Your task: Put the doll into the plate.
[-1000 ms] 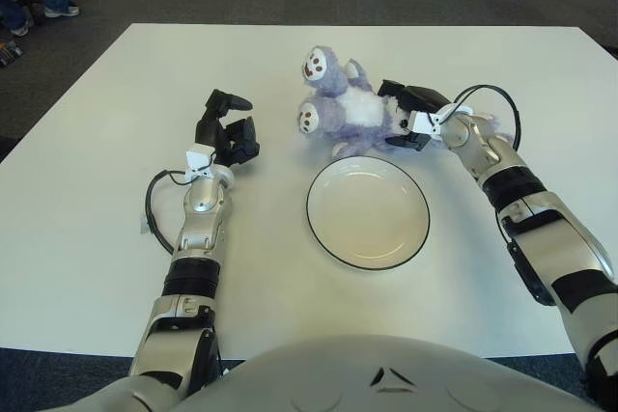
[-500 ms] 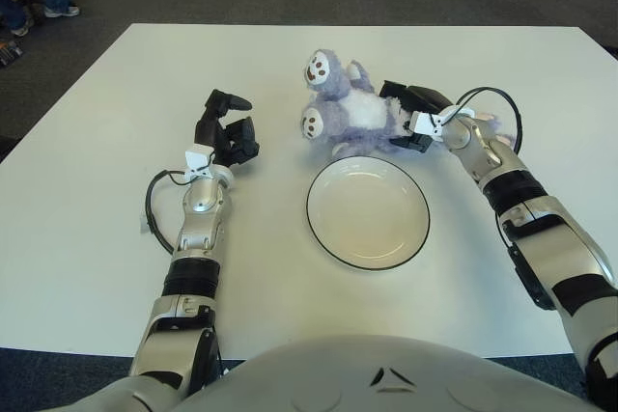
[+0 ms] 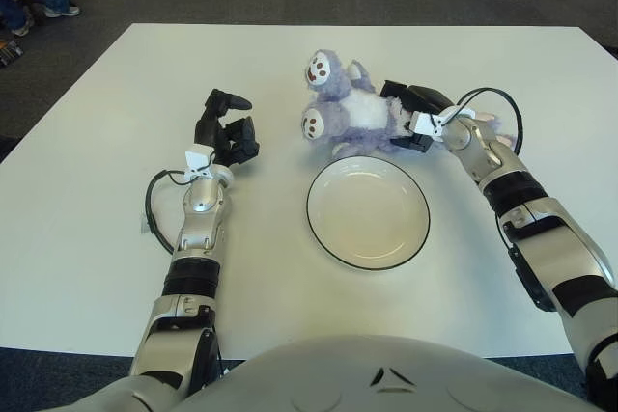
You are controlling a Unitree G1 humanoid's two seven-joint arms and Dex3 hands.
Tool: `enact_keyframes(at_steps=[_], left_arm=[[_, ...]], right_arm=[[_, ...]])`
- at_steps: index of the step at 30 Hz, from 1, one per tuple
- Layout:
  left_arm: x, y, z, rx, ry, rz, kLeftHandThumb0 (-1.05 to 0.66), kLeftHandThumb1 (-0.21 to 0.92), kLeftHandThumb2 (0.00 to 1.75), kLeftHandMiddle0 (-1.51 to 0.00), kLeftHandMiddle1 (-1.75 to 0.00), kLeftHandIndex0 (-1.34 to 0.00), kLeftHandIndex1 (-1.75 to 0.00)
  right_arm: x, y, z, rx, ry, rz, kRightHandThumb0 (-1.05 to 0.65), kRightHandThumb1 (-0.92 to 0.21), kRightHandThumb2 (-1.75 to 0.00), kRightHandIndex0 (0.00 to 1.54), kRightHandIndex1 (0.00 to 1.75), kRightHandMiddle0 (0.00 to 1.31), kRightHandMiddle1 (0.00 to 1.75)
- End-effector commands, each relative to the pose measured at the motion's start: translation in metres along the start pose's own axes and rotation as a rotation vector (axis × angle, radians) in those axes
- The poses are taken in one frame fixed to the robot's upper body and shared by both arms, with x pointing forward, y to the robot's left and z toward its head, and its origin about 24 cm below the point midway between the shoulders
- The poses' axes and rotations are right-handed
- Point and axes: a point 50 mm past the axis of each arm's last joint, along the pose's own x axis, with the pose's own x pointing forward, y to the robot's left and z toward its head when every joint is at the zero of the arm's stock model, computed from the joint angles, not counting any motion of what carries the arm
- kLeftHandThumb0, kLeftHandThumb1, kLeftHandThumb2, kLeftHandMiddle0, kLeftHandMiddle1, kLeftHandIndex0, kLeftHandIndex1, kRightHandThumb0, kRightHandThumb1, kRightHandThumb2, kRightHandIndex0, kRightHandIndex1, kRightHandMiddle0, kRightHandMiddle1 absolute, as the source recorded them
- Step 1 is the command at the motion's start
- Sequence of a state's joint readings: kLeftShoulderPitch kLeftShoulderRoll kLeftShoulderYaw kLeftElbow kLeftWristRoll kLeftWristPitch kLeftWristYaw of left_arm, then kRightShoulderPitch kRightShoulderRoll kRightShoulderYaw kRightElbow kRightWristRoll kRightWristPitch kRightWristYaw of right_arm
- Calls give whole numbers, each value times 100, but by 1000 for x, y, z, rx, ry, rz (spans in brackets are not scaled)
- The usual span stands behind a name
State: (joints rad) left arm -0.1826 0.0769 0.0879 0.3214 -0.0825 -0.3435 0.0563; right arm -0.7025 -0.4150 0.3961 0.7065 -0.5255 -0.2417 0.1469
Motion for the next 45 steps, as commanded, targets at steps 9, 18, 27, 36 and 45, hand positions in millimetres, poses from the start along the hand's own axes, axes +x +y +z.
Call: enact_keyframes(at_steps=[9, 18, 27, 36, 45], left_arm=[[-36, -1, -40, -25, 178, 29, -42, 52, 106, -119, -175, -45, -175], [-35, -1, -41, -25, 186, 16, -42, 52, 106, -119, -175, -45, -175], [-33, -1, -42, -32, 193, 7, -42, 51, 106, -119, -175, -46, -175], [-31, -2, -44, -31, 196, 3, -42, 51, 107, -119, -175, -46, -175], [-29, -3, -44, -26, 193, -5, -42, 51, 107, -117, -175, -46, -175]], right_arm=[[-10, 10, -17, 56, 54, 17, 0, -2, -162, 86, 163, 62, 175], [-13, -12, -19, 161, 36, -58, 0, -2, -163, 85, 165, 63, 175], [-19, -32, -11, 124, 13, -130, 0, -1, -164, 85, 165, 63, 175], [-23, -43, -8, 122, -7, -187, 0, 2, -166, 88, 165, 65, 175], [-29, -56, 0, 137, -38, -262, 0, 5, -171, 90, 167, 67, 175]])
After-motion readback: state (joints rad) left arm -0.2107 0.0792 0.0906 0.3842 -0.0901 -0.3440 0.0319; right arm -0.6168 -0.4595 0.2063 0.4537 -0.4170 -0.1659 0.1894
